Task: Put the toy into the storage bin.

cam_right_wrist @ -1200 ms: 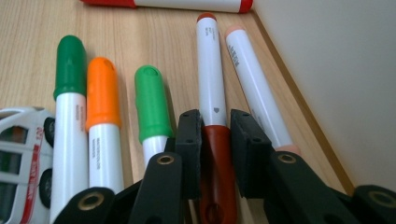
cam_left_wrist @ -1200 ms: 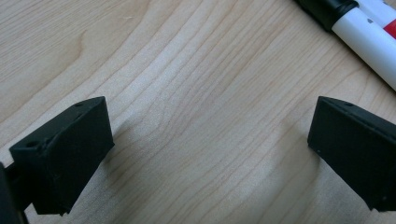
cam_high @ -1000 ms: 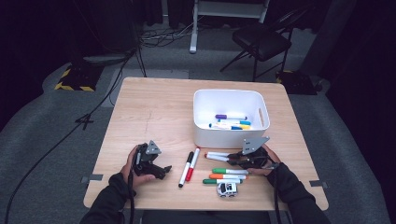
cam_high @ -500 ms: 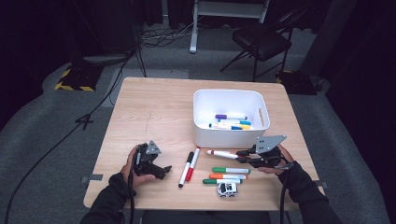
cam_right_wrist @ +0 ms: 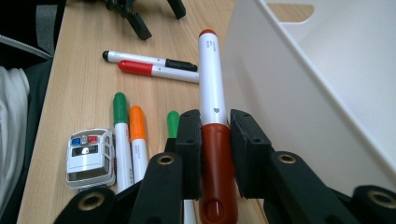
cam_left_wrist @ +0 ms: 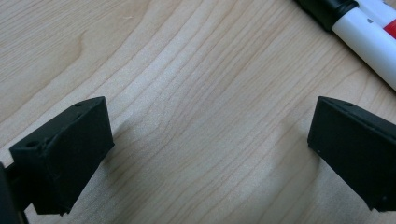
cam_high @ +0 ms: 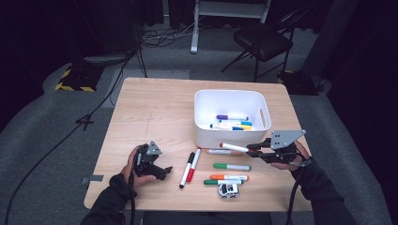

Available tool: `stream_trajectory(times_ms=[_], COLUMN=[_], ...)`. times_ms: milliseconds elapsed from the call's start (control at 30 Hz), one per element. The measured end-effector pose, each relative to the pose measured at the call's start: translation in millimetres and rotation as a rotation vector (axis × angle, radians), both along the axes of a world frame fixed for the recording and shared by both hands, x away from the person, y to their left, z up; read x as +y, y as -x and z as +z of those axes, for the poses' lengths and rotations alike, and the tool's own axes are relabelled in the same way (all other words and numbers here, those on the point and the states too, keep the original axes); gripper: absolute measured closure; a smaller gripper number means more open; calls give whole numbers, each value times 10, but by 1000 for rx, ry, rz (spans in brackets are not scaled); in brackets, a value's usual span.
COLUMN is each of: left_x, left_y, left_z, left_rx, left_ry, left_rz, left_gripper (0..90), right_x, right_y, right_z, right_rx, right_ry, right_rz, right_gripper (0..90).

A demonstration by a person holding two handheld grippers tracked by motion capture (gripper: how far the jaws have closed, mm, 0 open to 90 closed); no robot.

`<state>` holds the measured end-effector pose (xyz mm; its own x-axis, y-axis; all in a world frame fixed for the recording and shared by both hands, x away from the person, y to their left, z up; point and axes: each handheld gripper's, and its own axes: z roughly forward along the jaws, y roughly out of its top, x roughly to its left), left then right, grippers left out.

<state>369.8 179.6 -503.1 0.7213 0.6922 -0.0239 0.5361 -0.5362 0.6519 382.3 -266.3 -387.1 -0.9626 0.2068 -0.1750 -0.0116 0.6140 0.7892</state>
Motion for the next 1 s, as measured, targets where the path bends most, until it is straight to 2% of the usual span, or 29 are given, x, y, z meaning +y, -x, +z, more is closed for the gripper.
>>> stream_trajectory(times_ms=[333, 667, 833, 1000], left_x=[0, 0, 0, 0], left_y=[0, 0, 0, 0], left_z=[0, 0, 0, 0], left_rx=[0, 0, 0, 0], left_ry=[0, 0, 0, 0], left_rz=[0, 0, 0, 0], left_gripper=[2, 2, 2, 2], right_x=[-82, -89, -58, -14], right_y=[-55, -234, -376, -531], right_z=[298, 513, 566, 567], right_rx=[-43, -64, -68, -52], right_ry=[-27, -32, -16, 4], right_rz=[-18, -56, -83, -104], right_gripper=[743, 743, 743, 743])
